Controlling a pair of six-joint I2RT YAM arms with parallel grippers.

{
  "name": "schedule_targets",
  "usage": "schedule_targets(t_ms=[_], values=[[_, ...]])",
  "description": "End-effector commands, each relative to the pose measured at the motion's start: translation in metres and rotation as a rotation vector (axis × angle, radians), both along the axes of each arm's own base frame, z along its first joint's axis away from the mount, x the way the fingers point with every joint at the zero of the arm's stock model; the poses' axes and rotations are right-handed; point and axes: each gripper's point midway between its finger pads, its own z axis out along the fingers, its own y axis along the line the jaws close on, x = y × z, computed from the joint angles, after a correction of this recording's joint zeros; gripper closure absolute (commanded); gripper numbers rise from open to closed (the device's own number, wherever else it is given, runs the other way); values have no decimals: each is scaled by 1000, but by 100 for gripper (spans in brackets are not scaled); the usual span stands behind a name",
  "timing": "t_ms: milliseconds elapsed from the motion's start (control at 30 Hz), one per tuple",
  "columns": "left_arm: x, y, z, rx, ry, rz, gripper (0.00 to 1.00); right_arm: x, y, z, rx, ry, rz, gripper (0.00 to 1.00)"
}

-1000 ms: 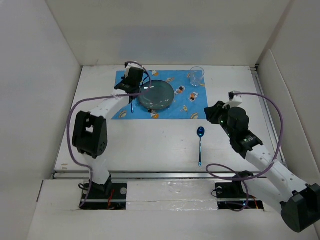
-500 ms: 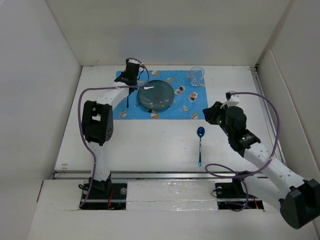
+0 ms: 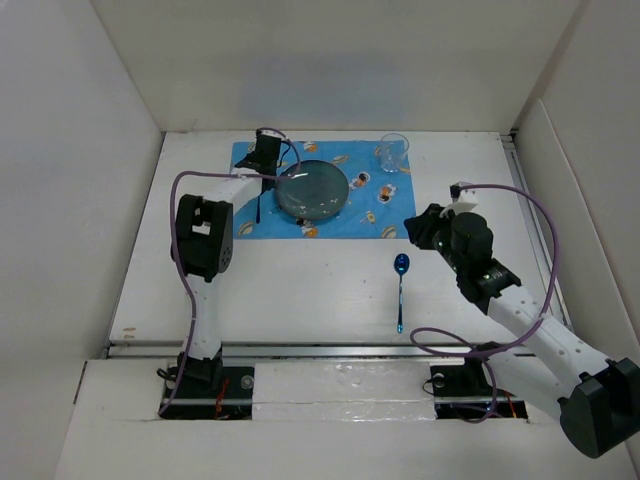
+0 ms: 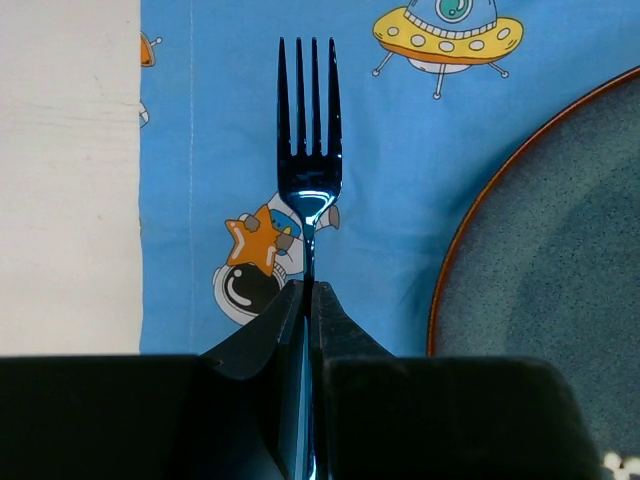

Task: Set the dinner table for one person

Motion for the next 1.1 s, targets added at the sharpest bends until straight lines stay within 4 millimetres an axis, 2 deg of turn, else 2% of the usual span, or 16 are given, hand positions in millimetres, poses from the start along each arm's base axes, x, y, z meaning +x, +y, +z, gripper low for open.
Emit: schedule_targets(t_ms=[0, 400, 600, 667, 933, 1033, 1067], values=[[20, -6, 28, -32, -93, 1, 100, 4, 3, 19, 11, -57, 17, 70], [30, -10, 7, -39, -68, 14, 100, 2, 2, 23, 9, -68, 18, 69], [31, -6, 5, -19, -55, 30, 100, 3, 0, 22, 6, -65, 9, 69], [30, -5, 4, -12, -51, 32, 96, 3, 1, 20, 3, -61, 14, 69], [29, -5, 27, -25, -84, 35, 76, 3, 0, 22, -1, -66, 7, 69], [29, -1, 42, -25, -111, 70, 75, 4, -4, 20, -6, -66, -11, 69], [27, 0, 56, -37, -134, 80, 75, 5, -4, 21, -3, -69, -12, 71]])
